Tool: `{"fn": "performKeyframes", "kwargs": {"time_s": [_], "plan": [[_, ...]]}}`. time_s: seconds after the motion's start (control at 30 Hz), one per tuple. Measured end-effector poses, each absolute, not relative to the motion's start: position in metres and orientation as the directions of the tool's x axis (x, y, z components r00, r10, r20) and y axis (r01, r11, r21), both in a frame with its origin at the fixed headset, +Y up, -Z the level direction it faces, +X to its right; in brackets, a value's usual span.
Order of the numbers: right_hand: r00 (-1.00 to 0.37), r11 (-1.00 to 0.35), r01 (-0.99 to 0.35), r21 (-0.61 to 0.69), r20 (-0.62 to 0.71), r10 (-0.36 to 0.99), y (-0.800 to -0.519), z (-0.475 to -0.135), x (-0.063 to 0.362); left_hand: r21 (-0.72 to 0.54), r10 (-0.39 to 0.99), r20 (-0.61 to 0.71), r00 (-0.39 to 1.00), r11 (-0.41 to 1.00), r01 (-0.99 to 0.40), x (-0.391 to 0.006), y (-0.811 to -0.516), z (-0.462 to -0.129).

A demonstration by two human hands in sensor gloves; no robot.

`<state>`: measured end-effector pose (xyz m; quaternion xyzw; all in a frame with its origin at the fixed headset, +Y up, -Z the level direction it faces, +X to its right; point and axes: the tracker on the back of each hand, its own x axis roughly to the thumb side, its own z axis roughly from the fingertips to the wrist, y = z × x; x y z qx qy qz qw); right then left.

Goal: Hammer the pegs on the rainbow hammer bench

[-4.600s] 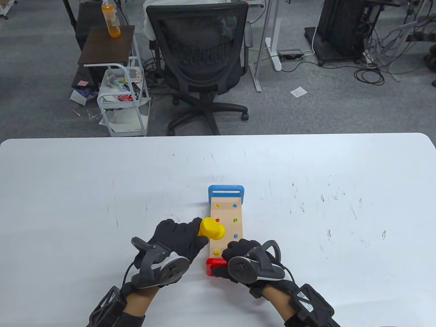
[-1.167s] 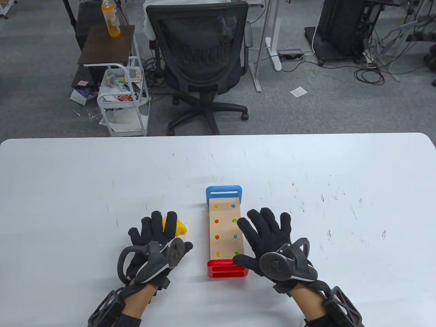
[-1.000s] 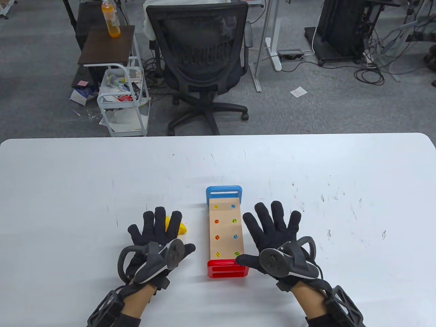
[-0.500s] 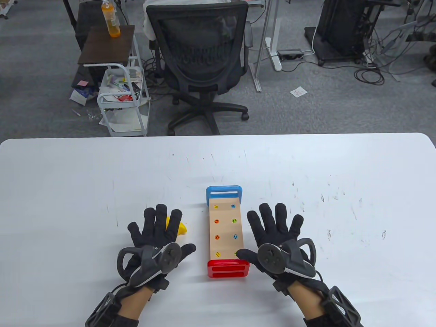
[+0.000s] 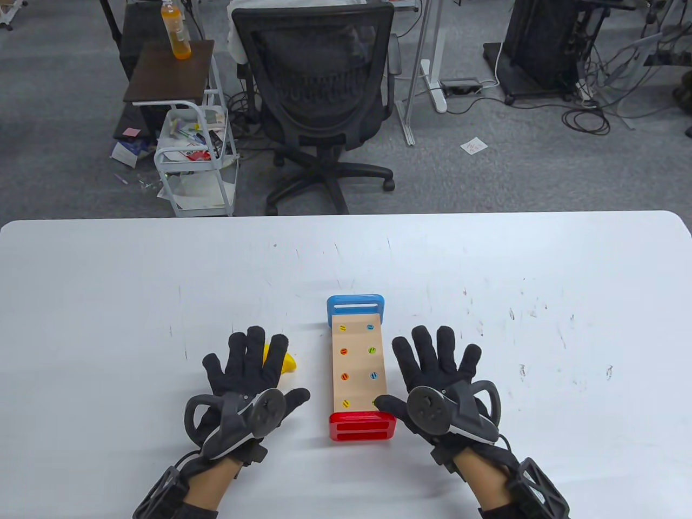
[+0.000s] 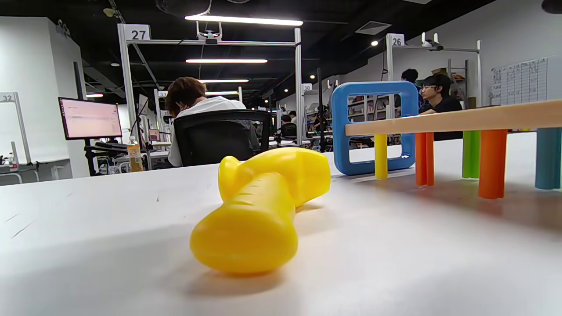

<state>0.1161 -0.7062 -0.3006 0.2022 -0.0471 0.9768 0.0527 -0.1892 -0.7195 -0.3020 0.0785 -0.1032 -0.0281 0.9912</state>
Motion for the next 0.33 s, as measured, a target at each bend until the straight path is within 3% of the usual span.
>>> {"fn": "performKeyframes", "kwargs": {"time_s": [0.33], "plan": [[-0.915, -0.991, -0.12, -0.058, 0.393, 0.088, -0.706, -0.3008, 0.1166, 0.149, -0.069, 0.203, 0.977, 0.988, 0.039, -0.1881, -0.7201, -0.3013]]}}
